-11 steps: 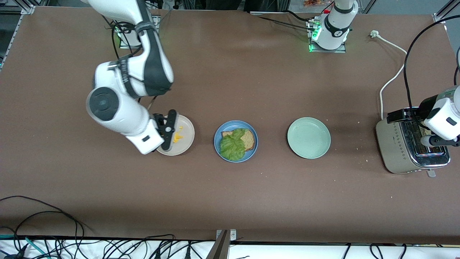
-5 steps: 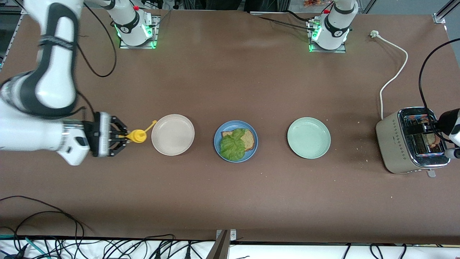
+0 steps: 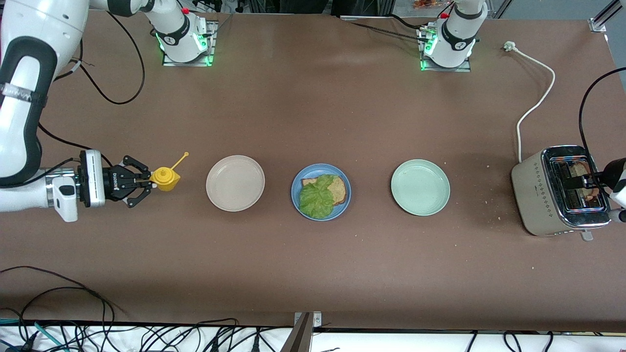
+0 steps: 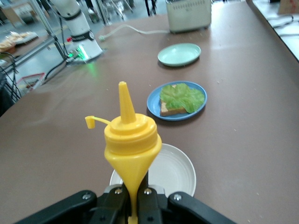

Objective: Make sandwich in blue plate with both arms
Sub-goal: 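Carry the mustard bottle with the right gripper back past the white plate, then set the mustard down with the right gripper while the left gripper grasps toaster bread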

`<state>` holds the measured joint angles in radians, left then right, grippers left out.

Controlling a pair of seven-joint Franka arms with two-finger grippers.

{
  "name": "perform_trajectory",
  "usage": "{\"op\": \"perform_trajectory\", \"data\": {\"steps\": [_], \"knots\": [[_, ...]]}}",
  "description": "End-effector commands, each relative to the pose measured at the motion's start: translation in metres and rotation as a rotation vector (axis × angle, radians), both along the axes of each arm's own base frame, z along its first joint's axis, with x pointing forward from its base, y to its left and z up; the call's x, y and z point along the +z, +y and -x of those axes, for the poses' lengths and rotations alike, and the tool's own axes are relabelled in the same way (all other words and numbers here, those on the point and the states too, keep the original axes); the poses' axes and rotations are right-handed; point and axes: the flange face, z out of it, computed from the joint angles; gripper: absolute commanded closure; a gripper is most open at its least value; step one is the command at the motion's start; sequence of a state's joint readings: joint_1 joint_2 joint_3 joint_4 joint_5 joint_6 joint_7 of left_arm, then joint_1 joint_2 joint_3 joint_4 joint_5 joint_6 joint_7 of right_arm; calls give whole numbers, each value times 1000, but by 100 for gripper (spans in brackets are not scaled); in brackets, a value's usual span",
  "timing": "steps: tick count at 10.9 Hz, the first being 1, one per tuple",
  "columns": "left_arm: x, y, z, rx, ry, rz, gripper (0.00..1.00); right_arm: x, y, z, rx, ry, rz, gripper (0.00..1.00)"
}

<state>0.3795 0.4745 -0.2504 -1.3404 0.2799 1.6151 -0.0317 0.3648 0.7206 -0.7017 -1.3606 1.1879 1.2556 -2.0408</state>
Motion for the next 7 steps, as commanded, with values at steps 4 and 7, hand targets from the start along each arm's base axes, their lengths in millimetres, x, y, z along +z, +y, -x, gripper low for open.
{"op": "perform_trajectory", "data": {"steps": [4, 7], "knots": [[-45, 67, 6, 49, 42, -33, 0, -162, -44, 38, 60, -1, -405, 95], [-59, 70, 6, 48, 65, -36, 0, -205, -49, 47, 39, 8, -489, 95]]}}
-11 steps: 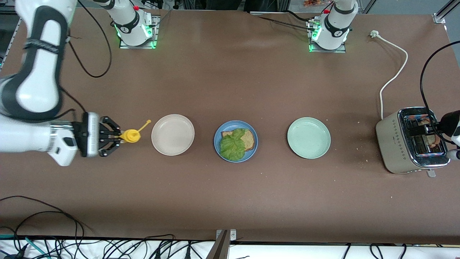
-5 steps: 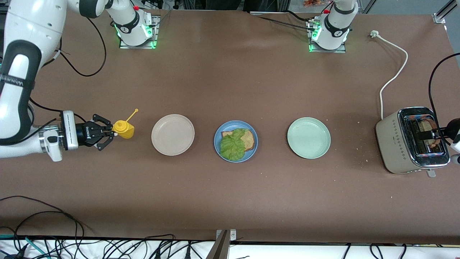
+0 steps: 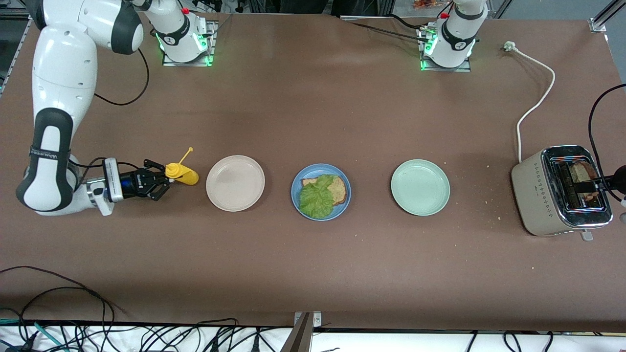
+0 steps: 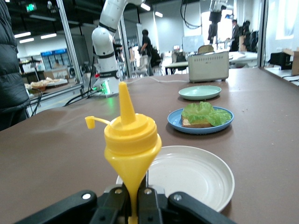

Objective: Make sandwich in blue plate with both arms
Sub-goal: 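Set the mustard down with the right gripper while the left gripper grasps toaster bread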

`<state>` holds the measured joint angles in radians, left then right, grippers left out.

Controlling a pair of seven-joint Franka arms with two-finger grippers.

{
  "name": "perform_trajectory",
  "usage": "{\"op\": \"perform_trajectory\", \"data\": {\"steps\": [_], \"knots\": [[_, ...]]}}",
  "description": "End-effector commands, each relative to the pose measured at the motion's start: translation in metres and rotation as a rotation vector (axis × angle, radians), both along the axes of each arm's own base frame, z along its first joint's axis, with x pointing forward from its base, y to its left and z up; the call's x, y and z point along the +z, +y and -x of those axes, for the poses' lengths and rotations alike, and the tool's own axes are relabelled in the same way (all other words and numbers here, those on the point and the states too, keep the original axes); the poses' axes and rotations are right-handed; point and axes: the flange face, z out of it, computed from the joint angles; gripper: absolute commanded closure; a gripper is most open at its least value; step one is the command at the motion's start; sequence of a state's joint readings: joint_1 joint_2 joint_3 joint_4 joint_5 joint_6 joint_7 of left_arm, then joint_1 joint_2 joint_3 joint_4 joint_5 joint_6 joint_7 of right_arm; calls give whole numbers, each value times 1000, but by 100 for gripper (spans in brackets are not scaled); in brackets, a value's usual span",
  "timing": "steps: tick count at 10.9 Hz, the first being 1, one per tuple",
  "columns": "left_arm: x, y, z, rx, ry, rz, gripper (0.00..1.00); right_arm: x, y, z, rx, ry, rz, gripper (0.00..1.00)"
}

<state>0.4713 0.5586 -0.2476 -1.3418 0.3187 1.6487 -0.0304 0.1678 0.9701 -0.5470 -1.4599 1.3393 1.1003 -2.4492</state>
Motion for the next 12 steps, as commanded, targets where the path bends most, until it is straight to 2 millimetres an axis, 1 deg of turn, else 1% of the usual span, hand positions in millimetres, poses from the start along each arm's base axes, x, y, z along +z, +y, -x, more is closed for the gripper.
{"op": "perform_trajectory", "data": {"steps": [1, 2, 3, 4, 5, 6, 8, 9, 10, 11, 12], "knots": [[-7, 4, 0, -25, 19, -24, 0, -12, -3, 1, -11, -11, -80, 95], [-15, 10, 3, -18, 30, -19, 0, -14, -4, 1, -13, -11, -77, 95], [-19, 13, 4, -14, 37, -16, 5, -15, -6, -2, -19, -36, -66, 95], [-19, 13, 4, -27, 40, -13, 12, -17, -8, -5, -27, -86, -53, 95], [-19, 17, 6, -46, 43, -5, 27, -20, -10, -6, -33, -103, -44, 95], [-18, 17, 5, -77, 45, 5, 41, -23, -11, -7, -41, -107, -29, 95], [-18, 23, 9, -89, 56, 16, 84, -33, -11, -5, -44, -95, -25, 95], [-16, 24, 10, -86, 57, 16, 99, -34, -11, -4, -44, -93, -25, 95], [-14, 24, 12, -82, 66, 19, 100, -34, -11, -4, -43, -92, -24, 88], [-11, 24, 12, -80, 65, 21, 100, -40, -11, -2, -46, -80, -26, 48], [-8, 24, 12, -78, 60, 20, 100, -46, -11, 0, -48, -71, -28, 0]]}}
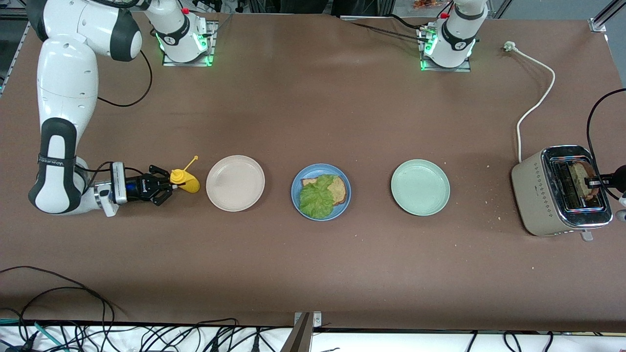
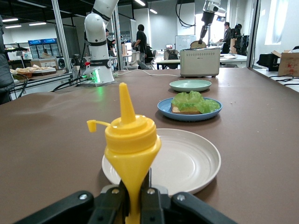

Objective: Make sandwich in blue plate with both arms
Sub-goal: 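Set the mustard down with the right gripper while the left gripper grasps toaster bread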

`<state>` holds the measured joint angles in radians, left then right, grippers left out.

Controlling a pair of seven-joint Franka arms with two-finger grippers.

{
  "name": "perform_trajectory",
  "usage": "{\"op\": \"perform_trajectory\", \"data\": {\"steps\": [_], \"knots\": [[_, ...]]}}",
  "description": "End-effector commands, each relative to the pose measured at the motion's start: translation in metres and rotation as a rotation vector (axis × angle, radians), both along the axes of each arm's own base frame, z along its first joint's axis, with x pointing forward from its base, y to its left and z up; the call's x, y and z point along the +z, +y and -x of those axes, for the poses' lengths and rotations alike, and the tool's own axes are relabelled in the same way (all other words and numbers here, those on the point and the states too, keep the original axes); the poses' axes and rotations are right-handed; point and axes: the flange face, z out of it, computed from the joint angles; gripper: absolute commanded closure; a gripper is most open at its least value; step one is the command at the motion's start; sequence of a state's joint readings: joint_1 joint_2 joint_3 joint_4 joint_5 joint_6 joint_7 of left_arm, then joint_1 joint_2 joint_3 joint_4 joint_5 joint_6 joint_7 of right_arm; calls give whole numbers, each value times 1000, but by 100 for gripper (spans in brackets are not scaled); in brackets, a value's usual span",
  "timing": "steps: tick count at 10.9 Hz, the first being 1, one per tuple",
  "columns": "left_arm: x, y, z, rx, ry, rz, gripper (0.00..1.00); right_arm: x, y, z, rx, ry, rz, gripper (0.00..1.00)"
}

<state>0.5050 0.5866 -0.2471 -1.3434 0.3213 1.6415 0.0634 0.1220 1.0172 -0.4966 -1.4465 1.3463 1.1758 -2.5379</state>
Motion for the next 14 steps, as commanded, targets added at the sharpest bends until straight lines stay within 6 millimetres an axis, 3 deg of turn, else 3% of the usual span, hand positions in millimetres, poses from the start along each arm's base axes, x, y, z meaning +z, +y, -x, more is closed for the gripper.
{"op": "perform_trajectory", "data": {"steps": [1, 3, 8, 10, 12, 14], "knots": [[15, 3, 5, -22, 10, -16, 100, -9, -3, 0, -12, -3, -24, 0], [36, 0, 8, -63, 4, -4, 100, 2, -9, -5, -14, -22, -9, 0], [112, -18, 23, -150, -57, 38, 100, 28, -65, -8, -76, -9, 101, 0], [130, -22, 30, -218, -55, 57, 100, 50, -85, -13, -109, 24, 162, 0], [148, -33, 26, -246, -91, 97, 100, 77, -90, -28, -126, 84, 227, 0], [159, -57, 21, -277, -99, 139, 100, 107, -89, -35, -144, 201, 261, 0]]}}
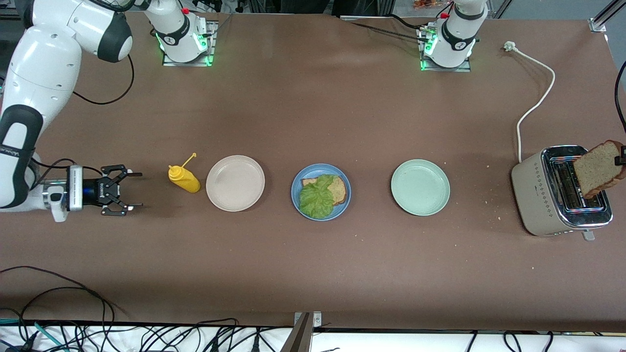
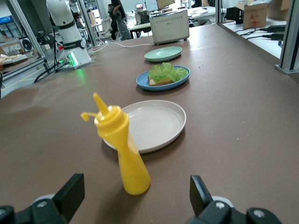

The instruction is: Make sandwich in blue plate with both arms

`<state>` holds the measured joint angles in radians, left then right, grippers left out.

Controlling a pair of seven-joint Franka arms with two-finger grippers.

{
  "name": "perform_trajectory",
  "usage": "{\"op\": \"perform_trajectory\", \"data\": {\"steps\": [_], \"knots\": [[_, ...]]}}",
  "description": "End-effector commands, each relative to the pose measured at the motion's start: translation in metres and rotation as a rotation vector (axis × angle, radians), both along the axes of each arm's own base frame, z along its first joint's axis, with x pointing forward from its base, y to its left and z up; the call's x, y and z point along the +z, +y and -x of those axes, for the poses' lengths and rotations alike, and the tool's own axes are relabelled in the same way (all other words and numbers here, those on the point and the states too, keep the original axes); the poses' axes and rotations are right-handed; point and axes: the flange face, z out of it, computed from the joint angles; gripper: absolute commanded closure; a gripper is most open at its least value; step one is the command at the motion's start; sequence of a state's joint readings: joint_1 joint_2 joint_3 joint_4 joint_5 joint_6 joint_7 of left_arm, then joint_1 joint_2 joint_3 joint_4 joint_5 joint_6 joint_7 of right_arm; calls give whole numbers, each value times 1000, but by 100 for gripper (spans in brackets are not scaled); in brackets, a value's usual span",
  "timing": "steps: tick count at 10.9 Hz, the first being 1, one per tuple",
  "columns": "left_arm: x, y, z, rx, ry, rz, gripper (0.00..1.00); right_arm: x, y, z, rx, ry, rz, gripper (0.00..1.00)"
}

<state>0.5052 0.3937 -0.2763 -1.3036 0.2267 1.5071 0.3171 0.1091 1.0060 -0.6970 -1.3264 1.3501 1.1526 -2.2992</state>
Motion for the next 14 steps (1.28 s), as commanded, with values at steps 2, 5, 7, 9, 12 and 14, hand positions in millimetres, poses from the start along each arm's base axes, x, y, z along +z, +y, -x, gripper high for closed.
{"op": "perform_trajectory", "data": {"steps": [2, 5, 7, 9, 12, 14], "knots": [[25, -53, -9, -100, -25, 88, 100, 70, 4, -16, -60, 223, 68, 0], [25, -112, -18, -172, -25, 161, 100, 128, 10, -22, -114, 378, 119, 0], [21, -164, -21, -223, -5, 281, 100, 144, 3, -17, -127, 397, 136, 0], [7, -203, -26, -191, 21, 372, 100, 172, 9, -15, -150, 446, 157, 0], [-28, -270, -35, -75, 119, 537, 100, 236, 44, -9, -223, 483, 342, 0], [-40, -325, -34, -60, 166, 604, 100, 269, 57, 8, -316, 505, 488, 0]]}}
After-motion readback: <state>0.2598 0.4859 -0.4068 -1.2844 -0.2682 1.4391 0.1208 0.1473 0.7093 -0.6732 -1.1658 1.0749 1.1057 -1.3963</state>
